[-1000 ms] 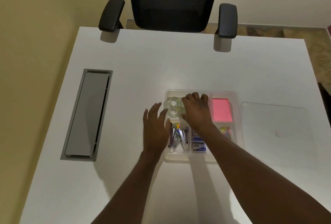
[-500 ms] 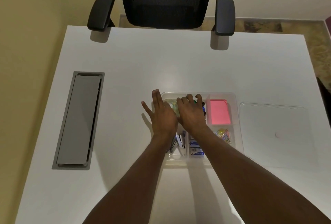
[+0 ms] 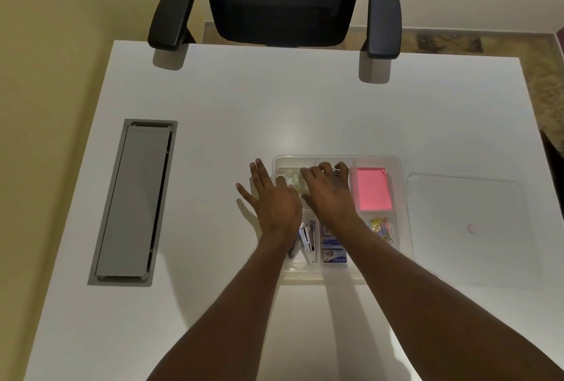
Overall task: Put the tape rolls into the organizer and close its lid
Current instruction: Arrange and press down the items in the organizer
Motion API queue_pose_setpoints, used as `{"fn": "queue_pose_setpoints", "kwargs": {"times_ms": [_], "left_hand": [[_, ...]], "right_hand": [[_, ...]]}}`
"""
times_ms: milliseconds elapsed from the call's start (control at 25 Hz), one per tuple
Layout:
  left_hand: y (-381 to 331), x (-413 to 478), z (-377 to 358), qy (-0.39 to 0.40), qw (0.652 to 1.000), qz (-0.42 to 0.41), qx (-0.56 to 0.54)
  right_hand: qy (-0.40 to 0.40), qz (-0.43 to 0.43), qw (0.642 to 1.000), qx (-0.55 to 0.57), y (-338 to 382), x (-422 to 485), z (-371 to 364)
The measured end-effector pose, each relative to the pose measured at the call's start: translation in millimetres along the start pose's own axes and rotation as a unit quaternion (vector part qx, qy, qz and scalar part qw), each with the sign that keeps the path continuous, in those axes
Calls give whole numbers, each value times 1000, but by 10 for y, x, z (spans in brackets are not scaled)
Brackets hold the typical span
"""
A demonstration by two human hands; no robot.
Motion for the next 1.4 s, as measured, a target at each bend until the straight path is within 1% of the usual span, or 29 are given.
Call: {"fn": "queue_pose_setpoints", "kwargs": {"times_ms": [120,200,440,640,800,1000,1120,1320,1400], "left_hand": [[-45,-5,-12,14,999,0,-29],[-34,-10,5,23,999,-5,-28],[20,-73,98,5,999,-5,41],[2,-103,43,41,997,8,64],[27,-111,15,59,997,27,37],[66,-154,7,71,997,40,1],[66,-151,6,75,996,48,-25],[68,-142,4,43,993,64,-89],[65,-135,6,46,993,62,-89]], "right_hand": [[8,-4,1000,-1,1,-8,7],[9,-5,1000,1,-1,-15,6],[14,2,1000,-5,13,-2,9],[10,2,1000,-5,2,-36,29],[-1,27,1000,-11,-1,-70,55],[22,94,995,-37,50,-36,86],[36,119,991,-44,78,49,128],[57,136,989,-31,57,99,134],[69,139,988,-13,49,82,105]]}}
Point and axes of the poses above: each hand's wrist, its own x-axis towards the middle knuckle, its own z-axis out of the back of the hand, y = z × x, the point moved 3 cm from there along x, towards the middle knuckle, and after that the axes turned 12 degrees about -x, right-handed, at the moved point
